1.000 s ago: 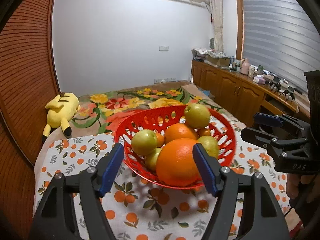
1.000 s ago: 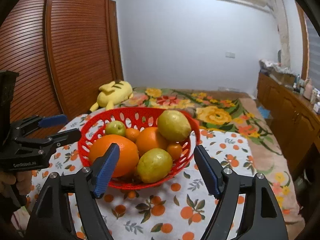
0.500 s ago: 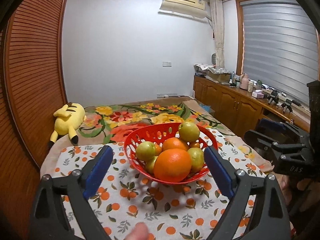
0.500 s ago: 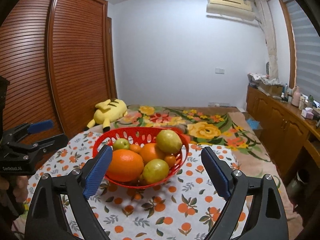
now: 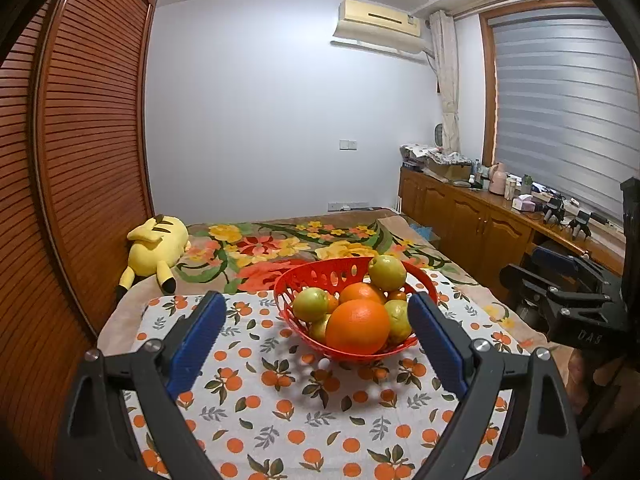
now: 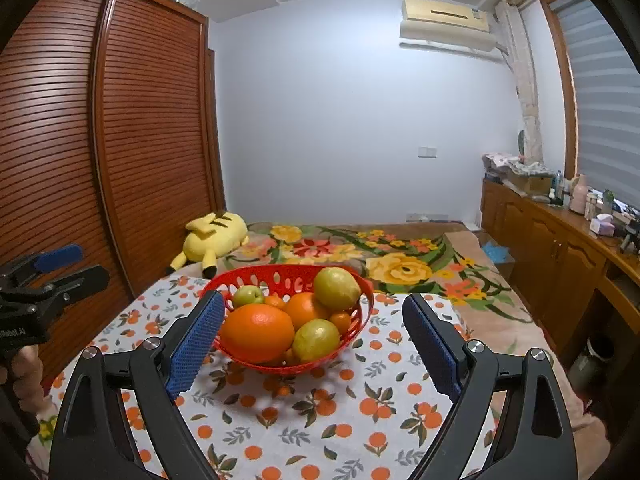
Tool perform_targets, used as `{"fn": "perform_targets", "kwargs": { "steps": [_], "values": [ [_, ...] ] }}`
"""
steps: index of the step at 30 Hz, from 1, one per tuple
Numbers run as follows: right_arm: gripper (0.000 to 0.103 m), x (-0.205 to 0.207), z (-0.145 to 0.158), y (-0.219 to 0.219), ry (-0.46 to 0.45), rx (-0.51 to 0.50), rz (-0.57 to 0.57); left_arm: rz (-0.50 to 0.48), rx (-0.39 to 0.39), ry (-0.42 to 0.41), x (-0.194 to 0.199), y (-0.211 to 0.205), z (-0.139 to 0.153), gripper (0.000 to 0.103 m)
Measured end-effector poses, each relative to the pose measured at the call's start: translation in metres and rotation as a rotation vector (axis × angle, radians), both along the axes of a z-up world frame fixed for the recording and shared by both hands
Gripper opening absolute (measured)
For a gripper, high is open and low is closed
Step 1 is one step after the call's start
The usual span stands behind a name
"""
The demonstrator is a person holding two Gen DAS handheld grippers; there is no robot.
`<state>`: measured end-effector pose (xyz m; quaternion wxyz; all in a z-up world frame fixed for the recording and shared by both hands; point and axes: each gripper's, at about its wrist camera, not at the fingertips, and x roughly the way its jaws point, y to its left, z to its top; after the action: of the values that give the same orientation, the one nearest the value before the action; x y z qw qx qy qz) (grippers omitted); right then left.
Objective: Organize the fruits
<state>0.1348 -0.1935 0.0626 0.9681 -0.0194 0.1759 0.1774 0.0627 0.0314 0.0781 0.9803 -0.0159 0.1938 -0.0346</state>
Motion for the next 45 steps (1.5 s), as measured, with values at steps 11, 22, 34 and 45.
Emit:
{"fn": "perform_targets", "kwargs": {
  "steps": [11,22,34,45],
  "values": [
    [0.092,-0.0066,0.0005,-0.0005,-0.013,-0.001,-0.011,0.005,-0.003,-0.002,-0.0063,0.0018,0.0010,0.093],
    [0.092,-0.0064,0.0004,-0.0007,-0.014,0.000,-0.012,0.005,-0.004,-0.002,-0.0073,0.0012,0.0000,0.093],
    [0.092,-0.0071,0.0002,-0.0004,-0.014,0.000,-0.010,0.004,-0.005,-0.002,-0.0071,0.0017,0.0000,0.093],
    [0.092,-0.0078,-0.0003,0.0002,-0.013,-0.001,-0.009,0.003,-0.004,-0.003,-0.0075,0.0020,-0.0002,0.093]
  ]
}}
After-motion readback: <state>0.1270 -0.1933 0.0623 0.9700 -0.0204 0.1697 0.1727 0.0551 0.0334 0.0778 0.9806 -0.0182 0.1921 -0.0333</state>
